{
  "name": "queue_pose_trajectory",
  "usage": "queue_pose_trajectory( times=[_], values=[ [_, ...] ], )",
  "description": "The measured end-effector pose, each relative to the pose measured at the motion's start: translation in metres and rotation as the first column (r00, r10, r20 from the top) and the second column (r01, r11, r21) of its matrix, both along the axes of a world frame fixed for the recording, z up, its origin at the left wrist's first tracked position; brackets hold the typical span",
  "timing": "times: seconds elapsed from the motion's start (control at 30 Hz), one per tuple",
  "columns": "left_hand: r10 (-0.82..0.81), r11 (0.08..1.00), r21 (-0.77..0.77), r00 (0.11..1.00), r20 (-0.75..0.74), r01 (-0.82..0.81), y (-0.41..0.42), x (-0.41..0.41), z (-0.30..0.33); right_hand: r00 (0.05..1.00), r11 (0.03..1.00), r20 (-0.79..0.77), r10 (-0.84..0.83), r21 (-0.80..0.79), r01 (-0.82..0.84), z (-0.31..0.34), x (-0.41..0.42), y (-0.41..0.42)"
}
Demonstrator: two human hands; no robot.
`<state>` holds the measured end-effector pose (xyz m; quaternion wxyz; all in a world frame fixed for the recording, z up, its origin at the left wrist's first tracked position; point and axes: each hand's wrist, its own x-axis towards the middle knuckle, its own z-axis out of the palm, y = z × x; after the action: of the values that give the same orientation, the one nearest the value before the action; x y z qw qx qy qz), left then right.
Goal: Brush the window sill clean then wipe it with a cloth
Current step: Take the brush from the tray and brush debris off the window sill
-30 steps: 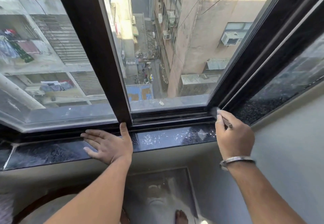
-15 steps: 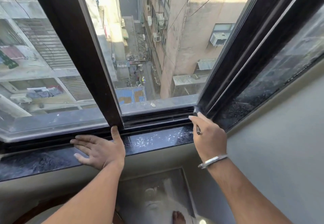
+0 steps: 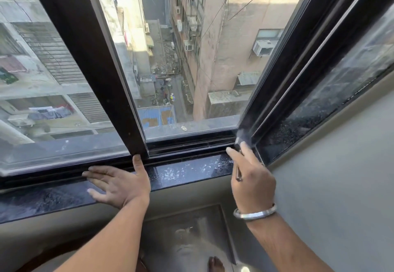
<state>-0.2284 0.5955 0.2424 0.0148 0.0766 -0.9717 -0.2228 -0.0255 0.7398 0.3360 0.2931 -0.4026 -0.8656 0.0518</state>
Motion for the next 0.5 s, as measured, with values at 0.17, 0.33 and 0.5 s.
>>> queue_pose_trajectory(
  times=[0.17,0.33,0.5],
  values=[
    [-0.008,1.000,-0.004,1.000,0.002,0.008,-0.001,-0.001,-0.002,0.893,0.888,-0.134,0.430,-0.113,-0.445,-0.007,-0.031,-0.041],
    [-0.013,1.000,0.003,1.000,-0.007,0.013,-0.002,-0.003,-0.004,0.741,0.721,-0.133,0.658,-0.176,-0.671,0.001,-0.072,-0.048],
    [-0.010,1.000,-0.011,1.000,-0.004,0.010,-0.002,-0.003,-0.004,0.589,0.492,-0.150,0.794,-0.410,-0.768,0.009,-0.075,-0.006]
  ],
)
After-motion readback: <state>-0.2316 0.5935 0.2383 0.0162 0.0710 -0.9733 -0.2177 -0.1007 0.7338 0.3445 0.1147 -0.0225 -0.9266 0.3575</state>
